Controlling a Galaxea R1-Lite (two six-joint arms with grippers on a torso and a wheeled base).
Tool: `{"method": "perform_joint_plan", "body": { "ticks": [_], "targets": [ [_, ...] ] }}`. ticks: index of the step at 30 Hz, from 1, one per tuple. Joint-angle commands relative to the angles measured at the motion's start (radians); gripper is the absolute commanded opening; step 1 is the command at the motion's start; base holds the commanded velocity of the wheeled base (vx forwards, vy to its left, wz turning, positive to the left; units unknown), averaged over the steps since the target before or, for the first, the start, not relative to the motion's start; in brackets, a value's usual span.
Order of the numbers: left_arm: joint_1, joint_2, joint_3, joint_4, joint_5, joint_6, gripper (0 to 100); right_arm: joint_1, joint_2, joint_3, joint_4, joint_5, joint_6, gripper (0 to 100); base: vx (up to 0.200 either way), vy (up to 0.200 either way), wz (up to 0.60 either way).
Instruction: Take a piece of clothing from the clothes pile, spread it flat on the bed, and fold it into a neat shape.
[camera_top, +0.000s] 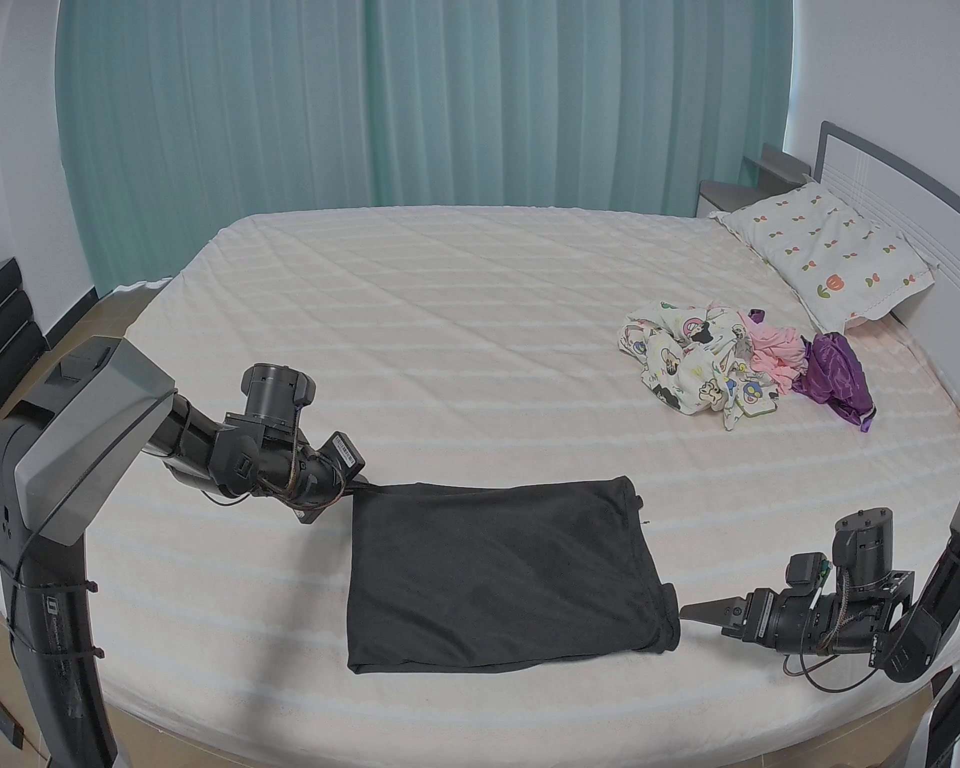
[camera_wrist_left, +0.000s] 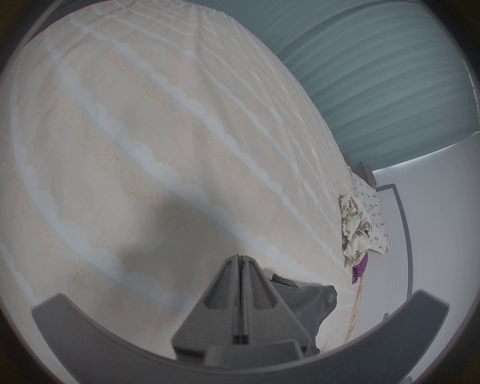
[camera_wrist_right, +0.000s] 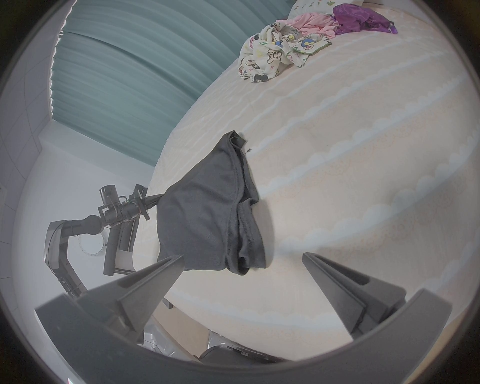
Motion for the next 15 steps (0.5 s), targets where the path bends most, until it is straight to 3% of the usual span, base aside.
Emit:
{"method": "perform_joint_plan", "body": {
  "ticks": [1, 2, 3, 12, 15],
  "targets": [
    [0.008, 0.014, -0.009, -0.001, -0.001, 0.000, 0, 0.001, 0.002, 0.000, 0.001, 0.002, 0.000, 100, 0.000, 0.000, 0.00],
    [0.015, 0.023, -0.014, -0.001, -0.001, 0.000, 0, 0.001, 0.004, 0.001, 0.001, 0.000, 0.000, 100, 0.000, 0.000, 0.00],
    [0.016, 0.027, -0.014, -0.001, 0.002, 0.000, 100, 0.002, 0.002, 0.000, 0.001, 0.000, 0.000, 100, 0.000, 0.000, 0.00],
    [0.050, -0.016, 0.037, -0.001, -0.038, -0.003, 100, 0.002, 0.002, 0.004, 0.001, 0.002, -0.003, 100, 0.000, 0.000, 0.00],
    [0.059, -0.096, 0.156, -0.041, -0.129, 0.018, 100, 0.008, 0.002, 0.006, -0.001, 0.000, -0.001, 100, 0.000, 0.000, 0.00]
  ]
}}
